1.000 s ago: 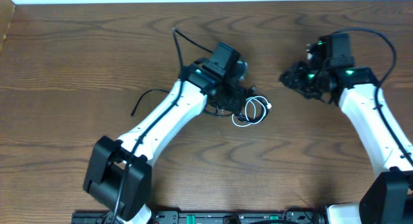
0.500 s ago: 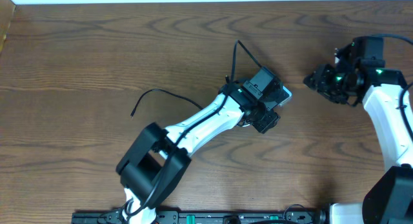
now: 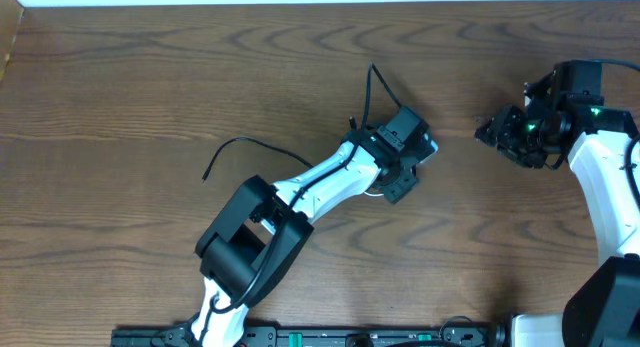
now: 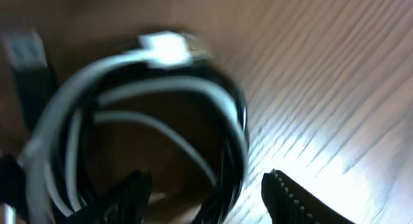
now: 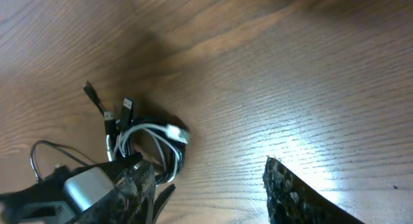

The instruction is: Untangle cables

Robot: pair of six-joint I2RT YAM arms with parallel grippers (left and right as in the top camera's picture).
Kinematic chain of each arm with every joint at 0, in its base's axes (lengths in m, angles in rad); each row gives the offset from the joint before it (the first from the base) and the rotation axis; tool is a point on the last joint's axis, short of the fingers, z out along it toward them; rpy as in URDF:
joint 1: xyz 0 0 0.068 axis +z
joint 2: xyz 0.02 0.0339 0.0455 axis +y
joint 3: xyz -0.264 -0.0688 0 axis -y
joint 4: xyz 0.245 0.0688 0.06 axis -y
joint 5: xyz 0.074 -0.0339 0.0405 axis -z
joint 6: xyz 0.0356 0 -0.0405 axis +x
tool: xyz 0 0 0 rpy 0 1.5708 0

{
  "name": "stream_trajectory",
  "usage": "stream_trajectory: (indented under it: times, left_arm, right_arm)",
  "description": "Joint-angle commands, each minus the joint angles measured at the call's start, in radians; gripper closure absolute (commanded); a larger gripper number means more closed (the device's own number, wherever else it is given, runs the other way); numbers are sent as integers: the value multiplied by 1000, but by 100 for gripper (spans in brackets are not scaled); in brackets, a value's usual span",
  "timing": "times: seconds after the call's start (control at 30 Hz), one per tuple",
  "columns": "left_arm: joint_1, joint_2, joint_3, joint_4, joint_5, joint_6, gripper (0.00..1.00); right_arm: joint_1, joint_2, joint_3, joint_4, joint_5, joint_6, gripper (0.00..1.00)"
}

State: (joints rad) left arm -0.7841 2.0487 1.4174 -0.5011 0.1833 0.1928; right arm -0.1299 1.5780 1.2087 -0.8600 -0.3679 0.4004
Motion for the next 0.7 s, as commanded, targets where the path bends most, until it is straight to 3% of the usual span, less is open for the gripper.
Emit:
stream_trajectory:
  times: [0.0,0.23,0.3,0.4,0.5,0.67]
  left_arm:
    - [4,34,-5,-64,-19,56,46]
    - [4,45,-5,-83,-19,65,77]
    - [4,45,-5,-77,-17,64,92]
    - [4,42,-1,-75,-15,59,93]
    - [18,12,51,-107,11,-39,93]
    - [122,-94,148,-130,325,-177,92]
  right_arm:
    - [-2,-1,-1,-20,-8,-36,50]
    - [0,-1,-1,-19,-6,-39,50]
    - [0,-1,-1,-20,-6,-39,50]
    - [1,-1,-1,-25,-6,-39,50]
    - [13,-1,-1,-34,-6,-48,50]
    - [51,-1,-1,-9,-85,-113,48]
